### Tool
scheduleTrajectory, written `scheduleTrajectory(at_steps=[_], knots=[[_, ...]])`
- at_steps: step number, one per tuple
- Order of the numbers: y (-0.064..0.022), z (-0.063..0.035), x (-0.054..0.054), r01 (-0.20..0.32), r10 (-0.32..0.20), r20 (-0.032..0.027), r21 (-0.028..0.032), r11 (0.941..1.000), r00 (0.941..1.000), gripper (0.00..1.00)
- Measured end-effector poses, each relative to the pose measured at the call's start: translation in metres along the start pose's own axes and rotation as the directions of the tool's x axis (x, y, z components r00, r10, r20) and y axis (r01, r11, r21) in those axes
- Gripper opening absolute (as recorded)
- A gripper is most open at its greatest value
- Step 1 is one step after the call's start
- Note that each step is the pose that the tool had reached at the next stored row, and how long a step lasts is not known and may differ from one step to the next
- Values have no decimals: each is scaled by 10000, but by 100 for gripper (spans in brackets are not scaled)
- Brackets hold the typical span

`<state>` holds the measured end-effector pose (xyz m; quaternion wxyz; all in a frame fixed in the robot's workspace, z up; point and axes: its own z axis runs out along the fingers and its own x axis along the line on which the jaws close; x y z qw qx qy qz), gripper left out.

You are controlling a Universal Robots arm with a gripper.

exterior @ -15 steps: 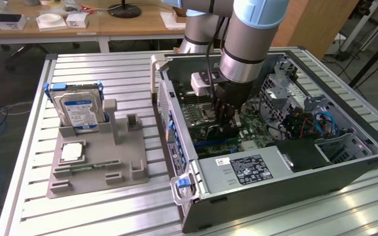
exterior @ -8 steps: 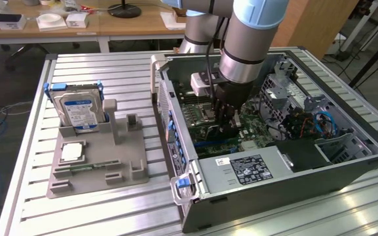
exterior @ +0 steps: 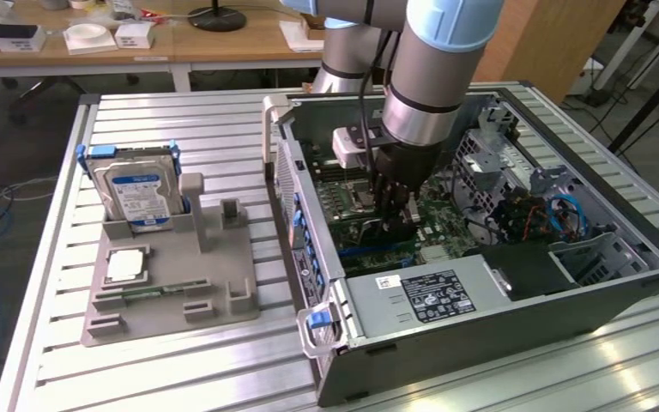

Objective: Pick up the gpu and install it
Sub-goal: 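Insert the gpu into the slot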

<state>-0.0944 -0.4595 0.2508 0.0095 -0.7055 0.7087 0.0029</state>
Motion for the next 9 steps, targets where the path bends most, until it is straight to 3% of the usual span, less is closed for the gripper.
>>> scheduleTrajectory(at_steps=[9], knots=[[17, 10, 1, -7, 7, -4, -1, 10000, 10000, 26]])
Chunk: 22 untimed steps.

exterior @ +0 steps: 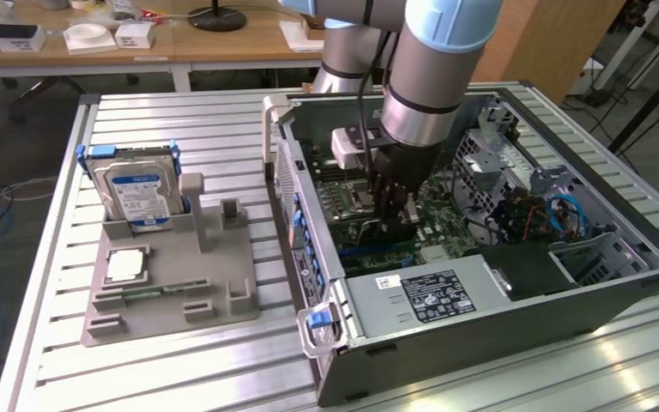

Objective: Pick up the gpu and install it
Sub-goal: 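Insert the gpu into the slot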

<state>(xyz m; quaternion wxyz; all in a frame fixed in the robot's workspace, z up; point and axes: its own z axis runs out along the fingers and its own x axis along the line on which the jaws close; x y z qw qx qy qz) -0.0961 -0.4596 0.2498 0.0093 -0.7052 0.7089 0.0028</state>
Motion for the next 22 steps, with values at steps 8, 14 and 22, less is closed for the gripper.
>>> scheduleTrajectory(at_steps=[8, 14, 22], knots=[[11, 12, 0, 0, 0, 2, -1, 10000, 10000, 26], [12, 23, 0, 0, 0, 1, -1, 10000, 10000, 26], [12, 32, 0, 0, 0, 0, -1, 10000, 10000, 26]])
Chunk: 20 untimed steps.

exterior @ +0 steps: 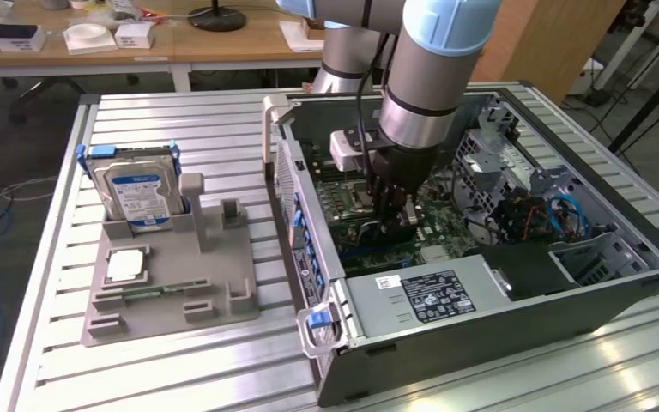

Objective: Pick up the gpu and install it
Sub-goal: 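Insert the gpu into the slot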

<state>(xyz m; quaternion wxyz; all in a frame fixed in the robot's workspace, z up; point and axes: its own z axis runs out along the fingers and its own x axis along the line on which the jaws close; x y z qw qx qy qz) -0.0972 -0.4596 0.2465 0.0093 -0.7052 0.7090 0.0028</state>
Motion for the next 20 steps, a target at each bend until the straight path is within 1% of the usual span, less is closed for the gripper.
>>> scheduleTrajectory(at_steps=[15, 20], knots=[[0, 12, 0, 0, 0, -1, -1, 10000, 10000, 26], [0, 4, -1, -1, 1, 7, 3, 10000, 10000, 26]])
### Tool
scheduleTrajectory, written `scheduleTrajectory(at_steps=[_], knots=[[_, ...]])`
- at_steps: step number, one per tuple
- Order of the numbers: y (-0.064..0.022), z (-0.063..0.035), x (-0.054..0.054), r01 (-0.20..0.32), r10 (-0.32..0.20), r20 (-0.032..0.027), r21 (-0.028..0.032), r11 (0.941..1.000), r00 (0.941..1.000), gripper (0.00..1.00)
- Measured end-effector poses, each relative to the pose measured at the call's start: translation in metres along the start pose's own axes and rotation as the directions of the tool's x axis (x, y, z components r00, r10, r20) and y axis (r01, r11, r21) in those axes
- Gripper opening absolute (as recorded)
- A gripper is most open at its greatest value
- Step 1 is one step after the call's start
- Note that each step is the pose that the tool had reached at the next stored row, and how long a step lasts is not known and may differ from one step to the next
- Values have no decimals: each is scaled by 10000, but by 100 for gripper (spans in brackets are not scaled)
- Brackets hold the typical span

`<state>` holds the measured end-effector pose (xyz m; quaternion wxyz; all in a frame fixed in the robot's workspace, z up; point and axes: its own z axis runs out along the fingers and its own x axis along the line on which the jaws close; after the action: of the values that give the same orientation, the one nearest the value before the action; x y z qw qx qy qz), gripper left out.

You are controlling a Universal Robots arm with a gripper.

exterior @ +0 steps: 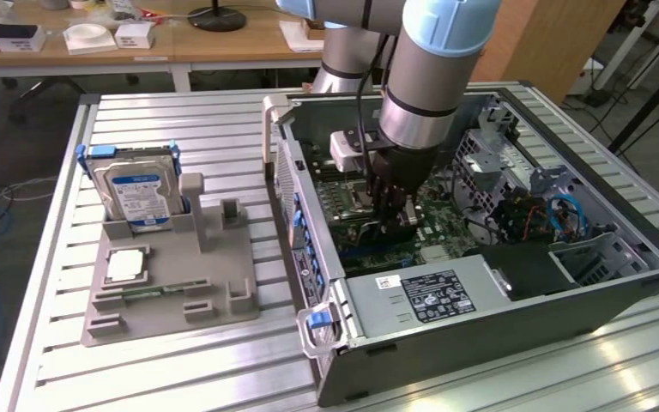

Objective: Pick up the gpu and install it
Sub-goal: 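Insert the gpu into the slot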

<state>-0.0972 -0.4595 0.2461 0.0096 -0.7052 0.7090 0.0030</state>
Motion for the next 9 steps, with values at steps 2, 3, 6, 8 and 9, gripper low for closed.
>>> scheduleTrajectory(at_steps=[2, 3, 6, 8, 9], knots=[[0, -31, -1, -2, 2, 8, 2, 10000, 10000, 26], [0, -39, -1, -2, 2, 0, -1, 10000, 10000, 26], [0, -40, 0, 0, 0, -6, -3, 10000, 10000, 26], [-1, -37, 0, 0, 0, -7, 0, 10000, 10000, 26], [-1, -35, 0, 1, -1, -8, 0, 10000, 10000, 26]])
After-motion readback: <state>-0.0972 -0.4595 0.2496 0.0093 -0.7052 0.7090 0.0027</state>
